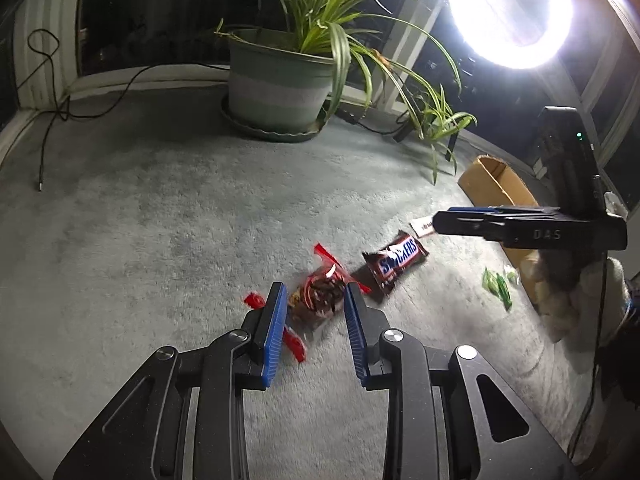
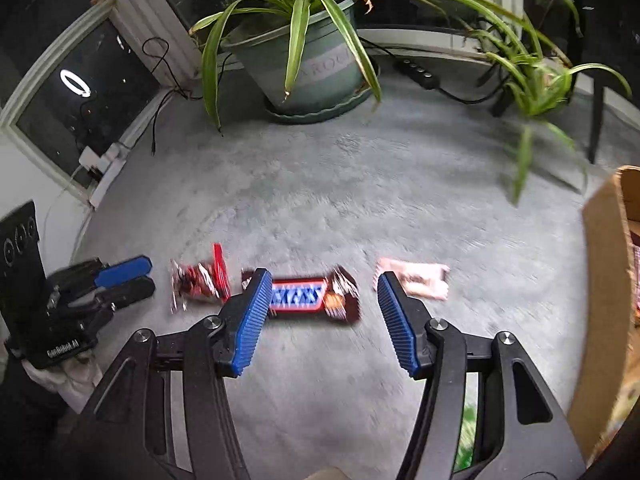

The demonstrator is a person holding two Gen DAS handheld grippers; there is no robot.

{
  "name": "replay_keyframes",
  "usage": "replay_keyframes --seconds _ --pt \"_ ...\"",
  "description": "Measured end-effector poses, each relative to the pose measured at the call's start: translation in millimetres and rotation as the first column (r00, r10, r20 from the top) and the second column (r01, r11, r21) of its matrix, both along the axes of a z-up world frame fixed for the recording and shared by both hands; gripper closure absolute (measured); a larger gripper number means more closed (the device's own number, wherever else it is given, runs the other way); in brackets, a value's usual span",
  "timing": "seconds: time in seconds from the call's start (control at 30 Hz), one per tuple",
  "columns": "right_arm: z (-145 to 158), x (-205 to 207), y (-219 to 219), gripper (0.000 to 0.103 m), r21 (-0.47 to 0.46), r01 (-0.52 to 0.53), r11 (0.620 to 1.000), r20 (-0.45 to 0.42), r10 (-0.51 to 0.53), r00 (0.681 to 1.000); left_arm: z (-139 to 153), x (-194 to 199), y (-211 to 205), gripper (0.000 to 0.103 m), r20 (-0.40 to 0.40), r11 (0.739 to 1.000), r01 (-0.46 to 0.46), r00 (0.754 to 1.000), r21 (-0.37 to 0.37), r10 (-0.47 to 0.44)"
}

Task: Organize snacks
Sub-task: 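Return both tools to the remaining snacks and open them over the next items, then grasp the red dates bag with the left tool while the right tool grasps the Snickers bar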

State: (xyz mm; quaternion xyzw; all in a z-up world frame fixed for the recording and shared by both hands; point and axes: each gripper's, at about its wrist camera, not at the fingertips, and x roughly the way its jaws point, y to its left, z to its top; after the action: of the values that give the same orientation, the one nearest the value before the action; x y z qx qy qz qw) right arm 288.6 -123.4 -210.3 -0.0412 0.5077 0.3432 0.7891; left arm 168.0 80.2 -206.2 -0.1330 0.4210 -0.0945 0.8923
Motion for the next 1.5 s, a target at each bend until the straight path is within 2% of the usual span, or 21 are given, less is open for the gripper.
replay_keyframes --seconds 0.1,0.33,0.47,0.57,0.63,0.77,0.87,0.93,1.03,1.27,1.5 --pt "-6.9 9.9 8.3 0.044 0.032 -0.005 0.999 -0.035 0.007 0.999 -4.4 8.2 3.6 0.075 -0.010 0.999 -0.011 1.000 -0.036 0.011" --pt "-25.2 18.9 28.2 0.044 -0.018 -0.040 0.999 -0.062 0.039 0.997 -15.9 22.2 10.7 0.075 -0.052 0.995 -0.024 0.998 -0.093 0.019" --pt "-35.5 20.1 26.9 0.044 -0.031 -0.060 0.998 -0.122 0.055 0.991 -20.7 25.7 12.1 0.070 -0.072 0.994 -0.019 0.997 -0.110 0.011" --pt "-37.0 16.3 19.7 0.044 0.016 -0.072 0.997 -0.179 0.074 0.981 -21.0 23.4 16.4 0.070 -0.082 0.988 -0.031 0.996 -0.152 0.019" --pt "-37.5 12.6 18.4 0.044 0.014 -0.091 0.996 -0.188 0.092 0.978 -19.5 20.7 13.5 0.070 -0.081 0.990 -0.020 0.997 -0.143 0.008" --pt "-37.2 1.3 20.3 0.044 0.034 -0.160 0.987 -0.229 0.163 0.960 -13.2 17.1 -5.4 0.070 -0.071 0.998 0.044 0.996 -0.040 -0.047" --pt "-31.8 -7.0 27.9 0.044 0.001 -0.200 0.980 -0.181 0.197 0.964 -9.9 15.5 -20.6 0.070 -0.064 0.995 0.081 0.995 0.049 -0.078" --pt "-28.8 -10.0 33.8 0.044 -0.028 -0.215 0.976 -0.144 0.209 0.967 -11.2 17.3 -24.7 0.070 -0.067 0.994 0.083 0.995 0.071 -0.078" --pt "-26.2 -15.6 42.3 0.044 -0.077 -0.244 0.967 -0.092 0.237 0.967 -13.5 22.3 -25.7 0.070 -0.079 0.994 0.072 0.995 0.083 -0.066" --pt "-30.1 -27.9 59.4 0.044 -0.150 -0.320 0.936 -0.043 0.317 0.947 -18.9 29.9 -26.9 0.068 -0.090 0.994 0.049 0.995 0.098 -0.040" --pt "-35.9 -31.8 66.5 0.047 -0.210 -0.325 0.922 -0.001 0.333 0.943 -25.7 26.2 -23.0 0.066 -0.096 0.994 0.041 0.995 0.097 -0.031"
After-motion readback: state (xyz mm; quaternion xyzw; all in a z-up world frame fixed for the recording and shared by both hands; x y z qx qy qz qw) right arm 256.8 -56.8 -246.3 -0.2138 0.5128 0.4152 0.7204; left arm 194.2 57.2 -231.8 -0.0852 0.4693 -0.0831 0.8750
